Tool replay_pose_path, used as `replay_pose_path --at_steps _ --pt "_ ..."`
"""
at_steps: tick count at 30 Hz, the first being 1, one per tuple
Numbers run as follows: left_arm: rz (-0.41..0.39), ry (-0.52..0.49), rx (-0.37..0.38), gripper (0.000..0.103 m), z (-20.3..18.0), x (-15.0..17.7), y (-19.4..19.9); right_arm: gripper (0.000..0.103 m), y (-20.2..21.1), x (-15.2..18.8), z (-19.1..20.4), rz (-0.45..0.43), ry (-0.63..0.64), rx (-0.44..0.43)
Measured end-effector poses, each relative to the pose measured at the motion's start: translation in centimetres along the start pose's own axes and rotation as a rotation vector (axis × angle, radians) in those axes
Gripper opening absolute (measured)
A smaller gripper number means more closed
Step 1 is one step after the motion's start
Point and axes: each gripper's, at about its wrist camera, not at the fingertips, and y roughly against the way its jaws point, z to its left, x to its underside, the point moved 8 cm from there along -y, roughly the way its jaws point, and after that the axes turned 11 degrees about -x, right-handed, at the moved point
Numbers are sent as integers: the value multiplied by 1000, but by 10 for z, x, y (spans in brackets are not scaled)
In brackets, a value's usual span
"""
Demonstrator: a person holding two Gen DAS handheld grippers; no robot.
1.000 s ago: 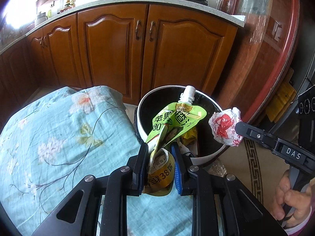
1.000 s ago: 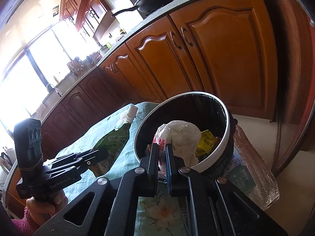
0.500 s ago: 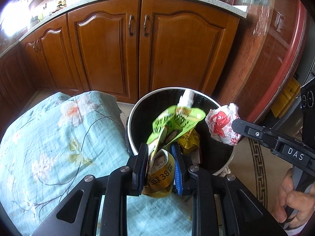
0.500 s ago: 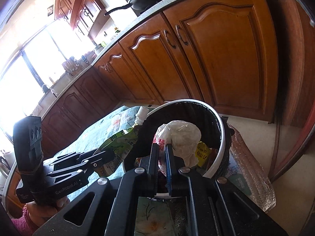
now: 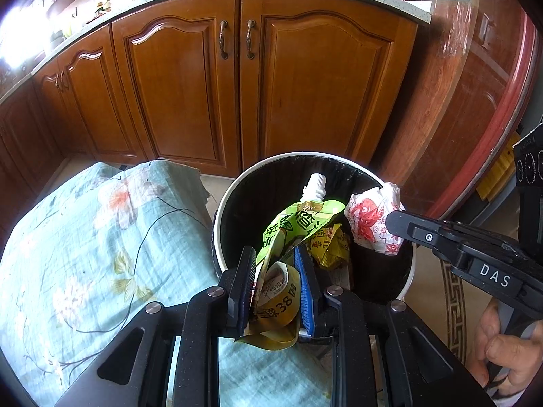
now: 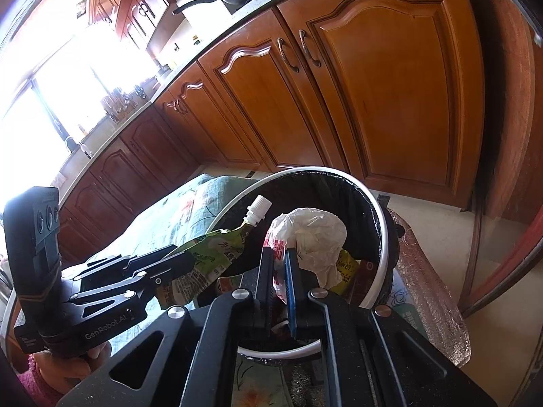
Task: Collect trash
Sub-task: 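Open both tools to drop the pouch and white bag into the bin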
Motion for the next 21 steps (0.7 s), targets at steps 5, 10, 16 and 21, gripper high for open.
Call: replay_pose_path --at_steps 5,10,16,21 --pt "6 -11 -8 23 -2 -2 -2 6 -5 -1 -5 17 -2 10" --pt "9 -9 -2 24 -2 -6 -2 7 -10 -3 -8 33 -2 13" --pt "10 -11 -8 48 -2 -9 1 16 -10 -5 -11 34 -16 14" --pt "-23 26 -23 68 9 -4 16 52 1 -4 -11 2 -45 -4"
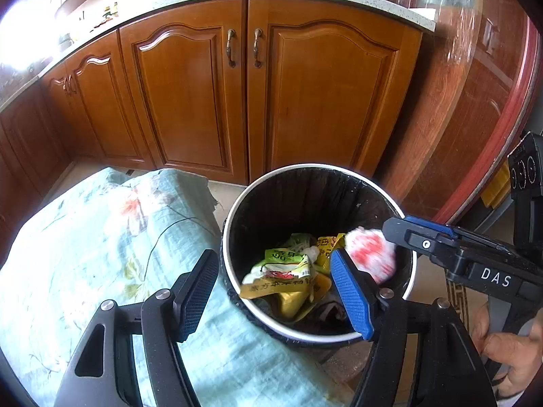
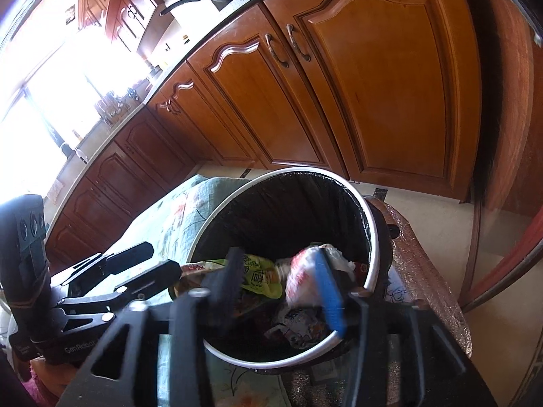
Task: Collect trash
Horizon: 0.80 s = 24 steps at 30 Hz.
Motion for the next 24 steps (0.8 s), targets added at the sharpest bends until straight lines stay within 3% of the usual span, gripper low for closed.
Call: replay_pose_path --at_steps 4,6,10,16,24 --pt "-17 34 5 68 13 10 13 56 8 4 5 -15 -5 -10" --pt "-31 48 -9 70 21 17 21 66 13 6 10 -33 -4 -14" --pt "-56 102 -7 74 37 35 38 75 24 12 21 -74 -7 -16" --pt "-80 186 8 77 59 75 66 97 38 34 54 -139 41 18" --pt "-106 308 -5 80 96 131 103 101 44 80 100 -186 92 39"
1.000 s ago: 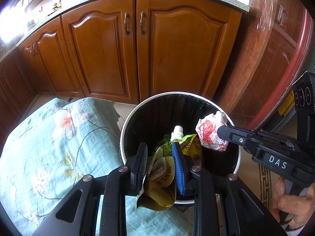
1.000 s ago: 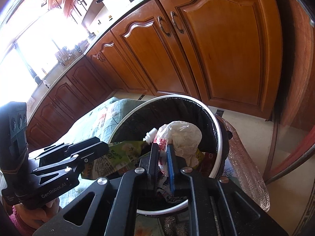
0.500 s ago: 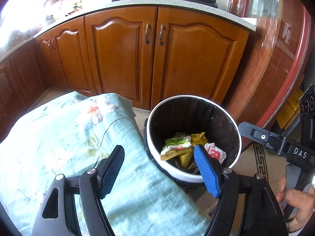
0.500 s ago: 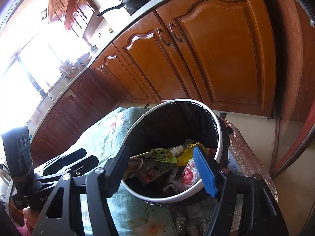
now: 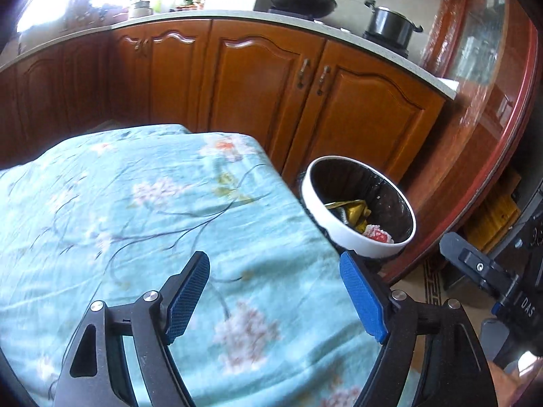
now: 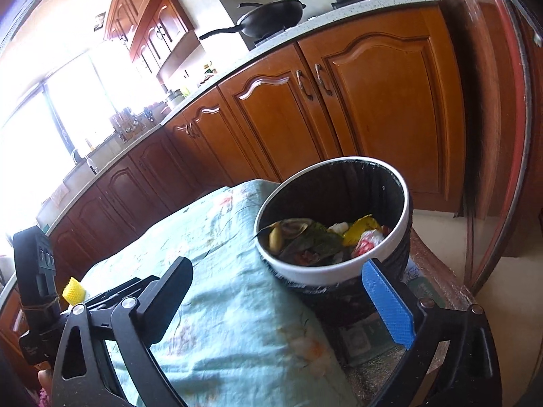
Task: Collect trash
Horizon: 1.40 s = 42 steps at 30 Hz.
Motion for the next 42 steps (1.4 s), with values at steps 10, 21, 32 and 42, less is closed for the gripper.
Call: replay_pose_path --at_steps 10,21,32,42 --pt "-55 48 -71 83 46 39 42 102 12 42 45 -38 78 39" --pt "-312 9 -252 102 62 48 104 103 34 40 74 -139 230 116" --pt "-383 -14 -310 102 58 69 124 103 37 40 93 -237 359 129" --pt "-373 -13 -322 102 67 56 113 103 27 48 95 -215 376 133"
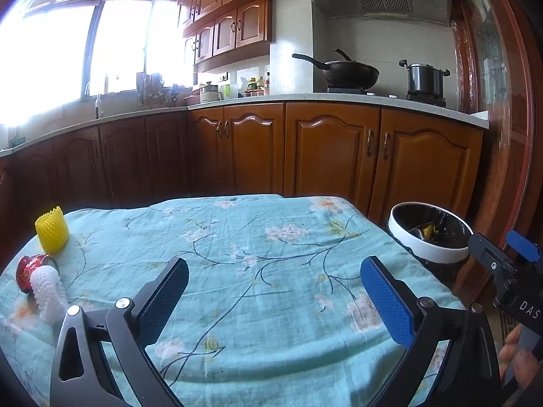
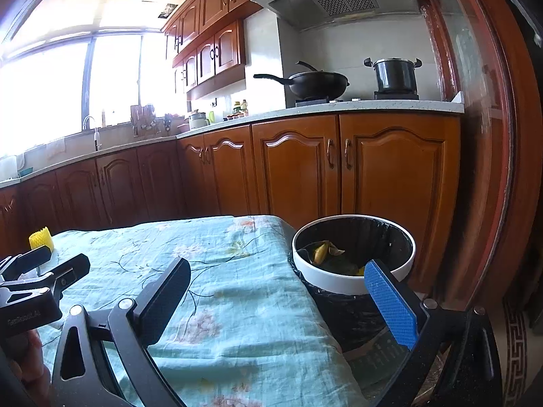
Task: Collect trash
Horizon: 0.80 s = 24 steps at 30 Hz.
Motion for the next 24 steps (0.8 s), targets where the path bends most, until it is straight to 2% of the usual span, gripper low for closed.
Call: replay_pose_path --at_steps 24 --pt "-23 -23 2 102 3 3 -3 103 -1 4 0 15 -17 -2"
